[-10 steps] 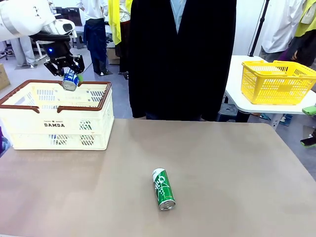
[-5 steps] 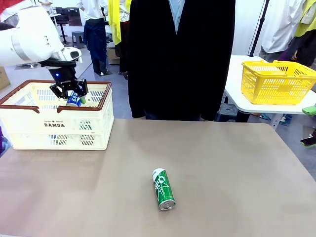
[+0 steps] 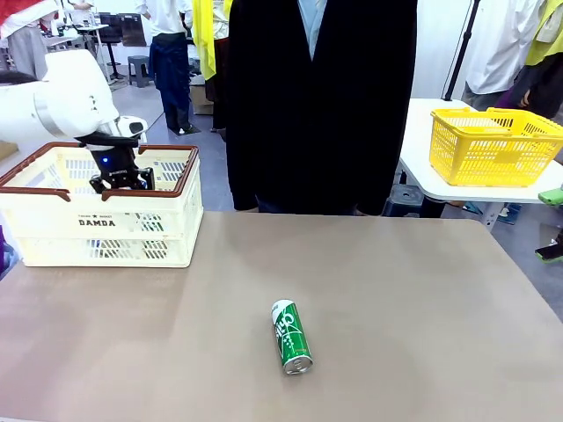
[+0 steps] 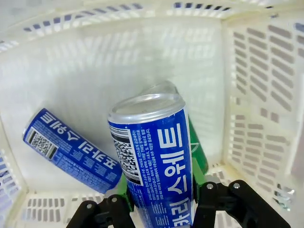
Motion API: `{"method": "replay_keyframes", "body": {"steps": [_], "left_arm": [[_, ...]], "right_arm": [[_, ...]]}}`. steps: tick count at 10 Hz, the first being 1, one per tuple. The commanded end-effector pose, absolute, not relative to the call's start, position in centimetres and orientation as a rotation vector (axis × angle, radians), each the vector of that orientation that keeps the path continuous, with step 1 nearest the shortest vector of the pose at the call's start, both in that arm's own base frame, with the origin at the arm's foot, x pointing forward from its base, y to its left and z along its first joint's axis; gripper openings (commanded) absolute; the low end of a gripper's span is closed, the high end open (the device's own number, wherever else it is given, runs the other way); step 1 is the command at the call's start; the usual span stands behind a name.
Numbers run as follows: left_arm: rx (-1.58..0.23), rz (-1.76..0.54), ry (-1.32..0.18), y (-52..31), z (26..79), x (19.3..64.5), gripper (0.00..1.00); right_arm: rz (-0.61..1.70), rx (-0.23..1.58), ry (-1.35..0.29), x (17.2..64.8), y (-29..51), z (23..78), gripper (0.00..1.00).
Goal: Place the drinks into the Shopping basket.
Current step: Pick up one drink and place it into the Shopping basket.
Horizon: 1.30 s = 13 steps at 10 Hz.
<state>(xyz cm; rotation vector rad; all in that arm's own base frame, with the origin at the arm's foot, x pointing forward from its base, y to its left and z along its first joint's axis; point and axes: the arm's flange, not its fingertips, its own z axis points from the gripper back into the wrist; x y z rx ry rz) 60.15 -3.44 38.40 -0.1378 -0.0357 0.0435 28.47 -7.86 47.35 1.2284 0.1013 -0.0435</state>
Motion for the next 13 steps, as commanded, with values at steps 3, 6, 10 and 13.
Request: {"method": "replay_keyframes", "body": {"steps": [3, 6, 10, 13], "left_arm": [[-0.086, 0.099, -0.008, -2.8, 38.6, 61.1, 0.72], [-0.092, 0.117, -0.028, -2.4, 39.2, 61.0, 1.00], [-0.327, 0.009, -0.194, -0.2, 48.1, 58.0, 1.00], [-0.730, -0.055, -0.094, 3.9, 55.9, 51.2, 1.00]], "right_arm": [[-0.055, 1.243, 0.108, 28.5, -7.7, 47.9, 1.00], [-0.055, 1.243, 0.108, 28.5, -7.7, 47.9, 1.00], [-0.055, 1.243, 0.108, 28.5, -7.7, 47.9, 1.00], [-0.055, 1.243, 0.108, 28.5, -7.7, 47.9, 1.00]]}}
